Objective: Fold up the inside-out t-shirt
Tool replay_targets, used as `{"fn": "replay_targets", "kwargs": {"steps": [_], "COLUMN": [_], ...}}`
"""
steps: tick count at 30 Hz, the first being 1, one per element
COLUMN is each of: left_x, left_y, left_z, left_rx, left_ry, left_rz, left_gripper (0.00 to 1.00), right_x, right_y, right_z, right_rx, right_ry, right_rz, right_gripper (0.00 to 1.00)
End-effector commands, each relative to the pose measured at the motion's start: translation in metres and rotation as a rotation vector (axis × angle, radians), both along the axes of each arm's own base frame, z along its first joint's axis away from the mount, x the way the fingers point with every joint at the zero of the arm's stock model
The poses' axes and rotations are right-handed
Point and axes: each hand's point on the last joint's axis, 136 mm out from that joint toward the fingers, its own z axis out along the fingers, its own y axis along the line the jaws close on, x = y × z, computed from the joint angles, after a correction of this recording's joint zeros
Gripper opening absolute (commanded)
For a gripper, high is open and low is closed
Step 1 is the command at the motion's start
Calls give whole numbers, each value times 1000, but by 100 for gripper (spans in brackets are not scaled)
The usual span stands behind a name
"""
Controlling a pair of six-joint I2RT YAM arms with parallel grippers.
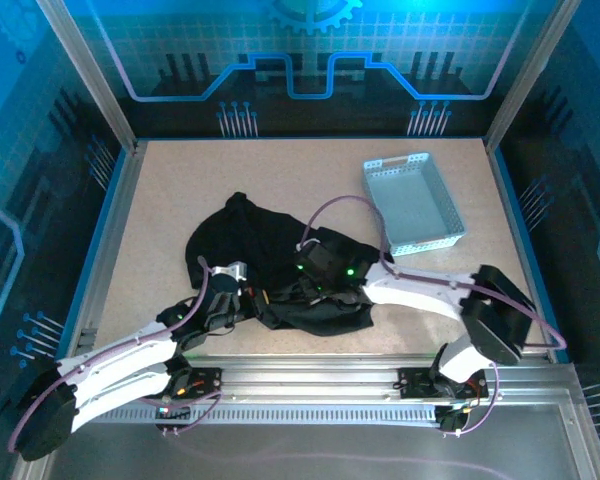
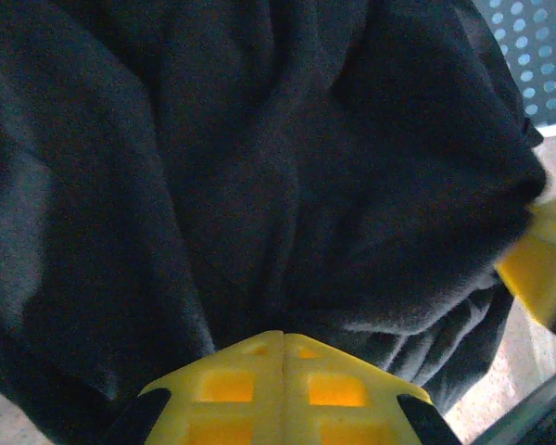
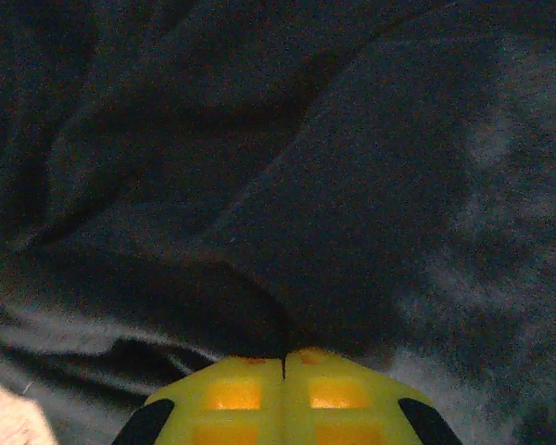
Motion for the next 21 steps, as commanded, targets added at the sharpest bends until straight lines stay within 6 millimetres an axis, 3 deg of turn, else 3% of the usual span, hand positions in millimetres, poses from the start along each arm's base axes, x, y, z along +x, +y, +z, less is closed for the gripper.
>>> {"fn": "replay_targets", "kwargs": {"steps": [1, 6, 10, 14, 17, 18, 21], "left_x": [12, 17, 21, 28, 31, 32, 30], "left_y": [7, 8, 1, -6, -8, -8, -10], "left_z": [9, 8, 12, 13, 14, 20, 48], "left_rx": [10, 0, 15, 98, 198, 232, 354], "left_ry": [-12, 1, 0, 22, 52, 50, -7], "left_rz": [60, 73, 33, -35, -95, -115, -161], "left_gripper": [0, 0, 0, 3, 16, 32, 47], "right_x": [-10, -24, -32, -17, 0, 2, 3], "right_y": [-16, -27, -18, -32, -47, -47, -40], "right_z": [15, 34, 50, 39, 26, 25, 26], "right_rx": [39, 147, 374, 445, 420, 412, 403], "right_ry": [2, 10, 58, 94, 109, 107, 100], "right_rz": [-19, 3, 49, -49, -155, -157, -133], "right_gripper": [0, 0, 0, 0, 0, 0, 0]}}
